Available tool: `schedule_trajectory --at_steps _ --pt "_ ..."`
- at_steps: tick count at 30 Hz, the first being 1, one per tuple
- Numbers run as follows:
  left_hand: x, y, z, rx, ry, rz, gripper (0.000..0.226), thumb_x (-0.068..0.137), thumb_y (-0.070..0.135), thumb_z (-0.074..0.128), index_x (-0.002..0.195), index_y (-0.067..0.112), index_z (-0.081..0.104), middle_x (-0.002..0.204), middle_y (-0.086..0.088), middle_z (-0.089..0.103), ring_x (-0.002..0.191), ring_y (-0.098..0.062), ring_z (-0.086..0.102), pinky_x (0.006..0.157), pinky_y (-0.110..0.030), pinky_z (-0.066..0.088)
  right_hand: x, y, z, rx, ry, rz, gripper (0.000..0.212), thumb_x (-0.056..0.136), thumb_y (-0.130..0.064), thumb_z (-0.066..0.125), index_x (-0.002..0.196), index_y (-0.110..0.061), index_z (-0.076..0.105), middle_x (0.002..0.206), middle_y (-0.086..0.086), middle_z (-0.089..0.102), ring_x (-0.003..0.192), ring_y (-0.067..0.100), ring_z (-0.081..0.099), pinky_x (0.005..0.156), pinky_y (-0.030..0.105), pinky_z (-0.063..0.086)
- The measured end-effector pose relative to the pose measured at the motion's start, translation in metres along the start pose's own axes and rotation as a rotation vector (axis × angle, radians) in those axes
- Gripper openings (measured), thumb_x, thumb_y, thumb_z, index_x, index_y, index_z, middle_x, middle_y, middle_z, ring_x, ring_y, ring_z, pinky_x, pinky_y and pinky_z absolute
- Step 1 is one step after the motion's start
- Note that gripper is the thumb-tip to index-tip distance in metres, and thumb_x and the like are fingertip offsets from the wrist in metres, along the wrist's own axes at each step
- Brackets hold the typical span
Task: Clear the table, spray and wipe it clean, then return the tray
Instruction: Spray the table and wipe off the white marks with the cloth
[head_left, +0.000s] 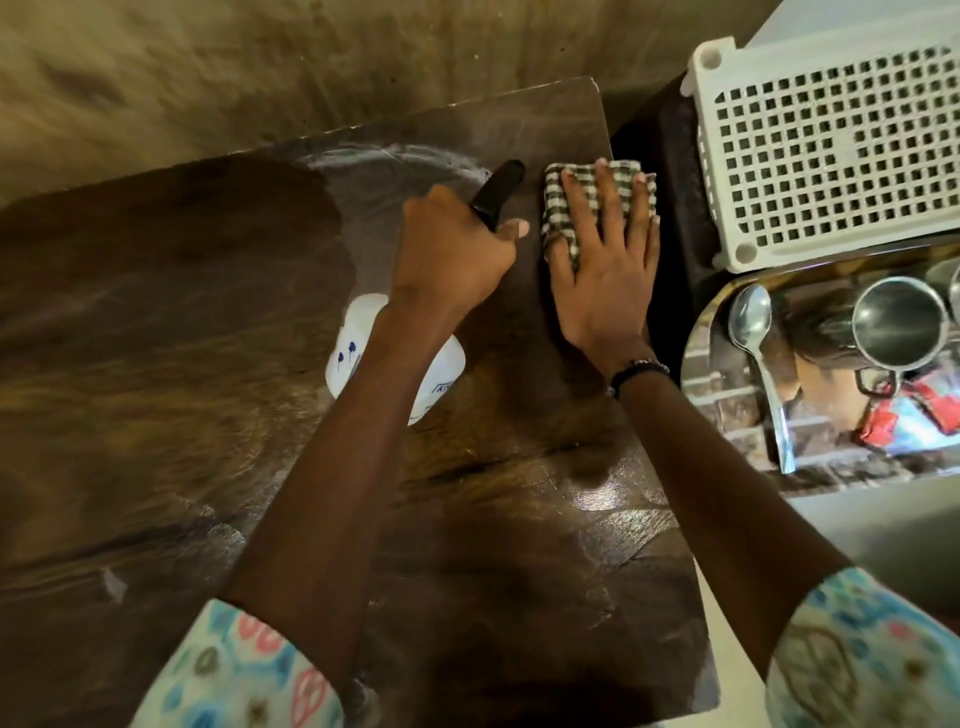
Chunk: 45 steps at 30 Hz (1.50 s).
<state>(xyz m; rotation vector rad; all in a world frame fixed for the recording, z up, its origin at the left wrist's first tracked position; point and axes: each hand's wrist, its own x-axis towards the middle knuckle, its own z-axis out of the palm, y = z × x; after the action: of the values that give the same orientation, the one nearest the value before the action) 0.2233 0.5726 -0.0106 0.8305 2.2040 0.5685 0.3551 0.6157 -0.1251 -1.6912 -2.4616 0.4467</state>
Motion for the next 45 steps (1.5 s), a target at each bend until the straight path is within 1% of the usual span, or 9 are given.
schedule_trajectory --at_steps 3,8,11,16,19,23,28,36,45 --pt "0.001 0.003 -0.007 -0.020 -0.009 0.014 0.062 0.082 0.040 0.067 0.126 0.001 0.047 0.113 -0.006 0.053 0.088 -0.011 0.044 0.062 -0.001 0.024 0.007 0.001 -0.004 -0.008 -0.003 -0.024 0.055 0.096 -0.044 0.029 0.150 -0.032 0.025 0.160 -0.002 0.017 0.149 0.029 0.006 0.119 0.045 0.005" --pt "0.004 -0.009 -0.013 -0.023 0.013 0.022 0.055 0.081 0.038 0.069 0.117 -0.001 0.053 0.095 -0.006 0.052 0.089 -0.019 0.057 0.069 -0.026 0.044 0.048 -0.013 -0.005 -0.020 -0.043 -0.007 0.055 0.098 -0.042 0.029 0.151 -0.033 0.020 0.161 -0.002 0.011 0.149 0.029 0.001 0.119 0.047 0.002" --pt "0.006 -0.020 -0.015 -0.035 0.006 -0.001 0.058 0.080 0.037 0.071 0.119 -0.002 0.050 0.100 -0.008 0.052 0.087 -0.016 0.051 0.073 -0.026 0.044 0.081 -0.039 0.002 -0.071 -0.086 -0.018 0.056 0.099 -0.044 0.027 0.152 -0.032 0.015 0.162 -0.001 0.006 0.149 0.031 -0.003 0.119 0.049 0.000" --pt "0.005 -0.034 -0.020 -0.054 0.009 -0.067 0.061 0.076 0.038 0.074 0.119 0.001 0.053 0.112 -0.008 0.058 0.098 -0.021 0.058 0.083 -0.033 0.050 0.055 -0.086 0.022 -0.138 -0.196 -0.440 0.058 0.096 -0.048 0.018 0.151 -0.032 0.021 0.161 0.003 0.015 0.148 0.033 0.006 0.120 0.050 0.007" --pt "0.001 -0.040 -0.029 -0.089 0.027 -0.104 0.049 0.078 0.032 0.073 0.113 0.002 0.057 0.097 -0.003 0.054 0.090 -0.019 0.057 0.077 -0.030 0.048 0.018 -0.050 0.011 -0.057 -0.235 -0.583 0.055 0.096 -0.045 0.026 0.147 -0.028 0.033 0.157 0.004 0.027 0.147 0.031 0.014 0.120 0.046 0.011" --pt "-0.001 -0.052 -0.040 -0.120 0.017 -0.142 0.047 0.081 0.034 0.071 0.114 0.007 0.053 0.095 -0.003 0.051 0.085 -0.018 0.053 0.074 -0.027 0.043 0.020 0.001 -0.006 -0.096 -0.135 -0.430 0.052 0.098 -0.040 0.032 0.149 -0.031 0.028 0.159 -0.001 0.022 0.148 0.029 0.012 0.120 0.044 0.011" --pt "0.000 -0.069 -0.050 -0.160 0.061 -0.170 0.044 0.081 0.034 0.071 0.112 0.009 0.051 0.097 -0.005 0.053 0.088 -0.021 0.058 0.074 -0.029 0.046 0.075 -0.065 0.014 -0.096 -0.066 -0.135 0.054 0.098 -0.042 0.027 0.151 -0.033 0.021 0.161 -0.001 0.014 0.149 0.031 0.004 0.120 0.050 0.008" --pt "-0.002 -0.090 -0.062 -0.156 0.062 -0.239 0.050 0.080 0.035 0.071 0.116 0.008 0.049 0.107 -0.012 0.061 0.090 -0.028 0.064 0.072 -0.034 0.051 0.027 -0.091 0.032 -0.128 -0.191 -0.573 0.052 0.099 -0.040 0.028 0.150 -0.030 0.027 0.159 0.000 0.022 0.148 0.029 0.011 0.120 0.046 0.009" --pt "0.002 -0.105 -0.084 -0.129 0.140 -0.196 0.060 0.080 0.039 0.070 0.121 0.001 0.049 0.101 -0.006 0.051 0.087 -0.019 0.055 0.073 -0.027 0.044 0.045 -0.061 0.018 -0.094 -0.077 -0.294 0.054 0.097 -0.041 0.027 0.150 -0.034 0.024 0.160 -0.003 0.018 0.148 0.028 0.008 0.119 0.048 0.012"
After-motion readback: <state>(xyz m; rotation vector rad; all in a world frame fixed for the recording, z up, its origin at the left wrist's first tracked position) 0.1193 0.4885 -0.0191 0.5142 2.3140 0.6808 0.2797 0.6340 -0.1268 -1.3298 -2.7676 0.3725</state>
